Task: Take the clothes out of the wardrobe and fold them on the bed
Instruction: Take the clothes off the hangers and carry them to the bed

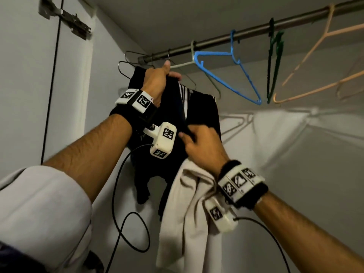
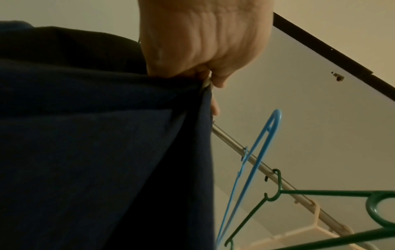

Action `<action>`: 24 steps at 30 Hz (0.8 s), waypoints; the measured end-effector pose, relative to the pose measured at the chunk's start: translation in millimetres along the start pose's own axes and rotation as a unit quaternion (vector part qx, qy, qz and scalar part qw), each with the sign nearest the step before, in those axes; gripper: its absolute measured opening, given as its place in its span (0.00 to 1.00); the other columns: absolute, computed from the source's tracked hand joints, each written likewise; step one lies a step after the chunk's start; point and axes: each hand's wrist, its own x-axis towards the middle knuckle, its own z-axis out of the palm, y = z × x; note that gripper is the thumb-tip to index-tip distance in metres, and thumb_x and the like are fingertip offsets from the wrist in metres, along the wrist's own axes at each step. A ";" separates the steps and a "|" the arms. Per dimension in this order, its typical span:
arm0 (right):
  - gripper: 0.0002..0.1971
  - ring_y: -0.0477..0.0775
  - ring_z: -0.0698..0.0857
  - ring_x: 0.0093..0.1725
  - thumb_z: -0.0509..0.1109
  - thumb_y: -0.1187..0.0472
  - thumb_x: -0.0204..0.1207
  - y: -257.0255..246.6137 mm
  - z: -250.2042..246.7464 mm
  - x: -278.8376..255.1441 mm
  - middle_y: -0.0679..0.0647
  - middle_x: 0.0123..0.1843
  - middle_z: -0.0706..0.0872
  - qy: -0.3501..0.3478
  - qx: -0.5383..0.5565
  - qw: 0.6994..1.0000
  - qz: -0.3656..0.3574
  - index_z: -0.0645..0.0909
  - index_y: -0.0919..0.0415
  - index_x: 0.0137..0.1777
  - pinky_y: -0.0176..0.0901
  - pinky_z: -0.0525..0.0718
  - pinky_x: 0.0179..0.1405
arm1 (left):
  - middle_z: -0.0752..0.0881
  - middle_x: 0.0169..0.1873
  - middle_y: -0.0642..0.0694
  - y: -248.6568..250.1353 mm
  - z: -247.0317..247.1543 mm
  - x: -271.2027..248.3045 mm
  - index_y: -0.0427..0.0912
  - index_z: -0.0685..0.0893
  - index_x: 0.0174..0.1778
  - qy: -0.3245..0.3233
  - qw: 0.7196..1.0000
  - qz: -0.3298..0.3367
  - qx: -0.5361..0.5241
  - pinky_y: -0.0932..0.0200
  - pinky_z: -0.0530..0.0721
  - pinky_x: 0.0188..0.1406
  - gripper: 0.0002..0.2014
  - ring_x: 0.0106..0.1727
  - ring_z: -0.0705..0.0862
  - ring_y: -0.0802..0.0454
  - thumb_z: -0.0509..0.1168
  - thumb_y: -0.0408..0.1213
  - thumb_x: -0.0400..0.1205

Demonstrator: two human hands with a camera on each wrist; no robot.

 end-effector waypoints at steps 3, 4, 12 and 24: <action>0.17 0.57 0.82 0.31 0.64 0.46 0.82 0.3 -3.5 -44.4 0.50 0.27 0.79 -0.021 0.024 0.999 -0.024 0.72 0.52 0.33 0.47 0.72 0.30 | 0.91 0.40 0.36 -1.7 0.5 -1.5 0.38 0.92 0.33 0.005 1.000 0.001 0.003 0.54 0.90 0.50 0.28 0.39 0.88 0.45 0.59 0.49 0.91; 0.17 0.55 0.80 0.28 0.64 0.45 0.82 0.7 -4.9 -56.5 0.50 0.26 0.79 -0.029 0.032 0.999 -0.026 0.73 0.53 0.34 0.48 0.73 0.28 | 0.91 0.40 0.36 -2.3 1.4 -1.2 0.37 0.92 0.34 0.003 1.000 0.006 0.005 0.53 0.89 0.50 0.27 0.38 0.88 0.46 0.59 0.49 0.91; 0.18 0.46 0.78 0.25 0.70 0.41 0.77 0.6 -28.0 -76.2 0.46 0.24 0.79 -0.010 0.051 0.999 -0.014 0.77 0.54 0.35 0.47 0.76 0.28 | 0.93 0.43 0.35 2.3 5.6 -2.1 0.38 0.92 0.31 0.009 1.000 0.005 -0.002 0.44 0.89 0.61 0.27 0.47 0.90 0.39 0.61 0.49 0.90; 0.25 0.57 0.87 0.36 0.71 0.36 0.76 -34.4 -31.0 83.8 0.50 0.31 0.87 0.038 0.030 0.997 0.065 0.84 0.60 0.36 0.48 0.79 0.36 | 0.92 0.47 0.32 12.5 13.2 -9.3 0.41 0.89 0.27 -0.029 1.000 0.004 -0.009 0.43 0.89 0.56 0.28 0.42 0.88 0.41 0.61 0.49 0.90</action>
